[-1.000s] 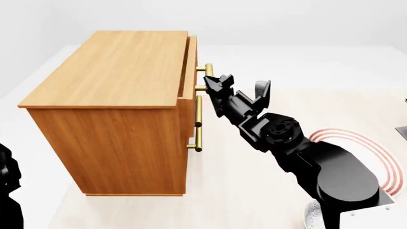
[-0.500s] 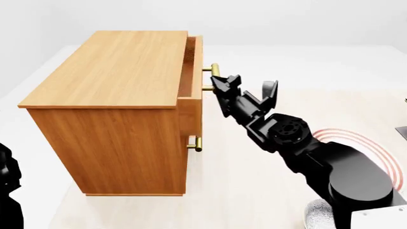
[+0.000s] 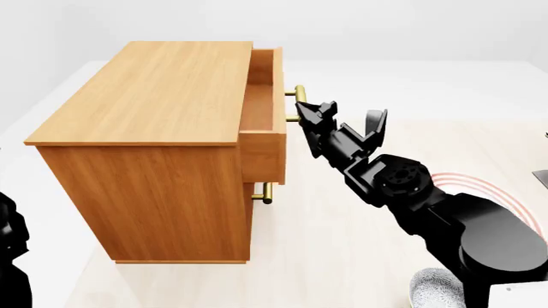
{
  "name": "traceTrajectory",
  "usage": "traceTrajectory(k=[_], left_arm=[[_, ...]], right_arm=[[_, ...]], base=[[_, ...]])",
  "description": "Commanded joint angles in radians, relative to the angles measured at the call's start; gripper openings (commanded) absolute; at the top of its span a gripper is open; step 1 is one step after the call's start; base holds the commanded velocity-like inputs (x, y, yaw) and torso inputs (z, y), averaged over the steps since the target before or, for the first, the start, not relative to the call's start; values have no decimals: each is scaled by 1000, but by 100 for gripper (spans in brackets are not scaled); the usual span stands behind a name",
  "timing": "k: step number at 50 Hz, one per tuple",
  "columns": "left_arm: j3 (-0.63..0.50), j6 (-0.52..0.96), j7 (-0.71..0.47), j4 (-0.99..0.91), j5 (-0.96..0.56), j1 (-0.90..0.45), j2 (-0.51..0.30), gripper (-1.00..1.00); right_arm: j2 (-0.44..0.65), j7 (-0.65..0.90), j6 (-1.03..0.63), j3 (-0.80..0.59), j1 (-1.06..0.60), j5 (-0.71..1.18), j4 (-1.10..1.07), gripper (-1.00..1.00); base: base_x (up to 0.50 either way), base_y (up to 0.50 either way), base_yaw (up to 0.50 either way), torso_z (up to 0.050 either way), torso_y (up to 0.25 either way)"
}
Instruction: Open the top drawer of the cabinet and put the bowl in it.
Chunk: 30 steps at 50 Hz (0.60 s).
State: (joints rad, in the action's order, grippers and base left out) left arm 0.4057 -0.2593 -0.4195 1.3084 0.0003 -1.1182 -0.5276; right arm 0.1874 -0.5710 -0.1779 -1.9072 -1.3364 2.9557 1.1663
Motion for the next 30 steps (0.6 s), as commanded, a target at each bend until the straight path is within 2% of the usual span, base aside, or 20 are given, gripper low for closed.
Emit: traceTrajectory(k=[1,30], left_arm=[[-1,-1,-1,0,0,-1,0,100],[-5,-4,0,0,0,-1,3,100]], right_arm=[[58,23,29,40,-27,80,135,-100],[160,38,114,101,-34,40,3,-100]], base=[[0,0,0,0,0],[4,0,0,0,0]])
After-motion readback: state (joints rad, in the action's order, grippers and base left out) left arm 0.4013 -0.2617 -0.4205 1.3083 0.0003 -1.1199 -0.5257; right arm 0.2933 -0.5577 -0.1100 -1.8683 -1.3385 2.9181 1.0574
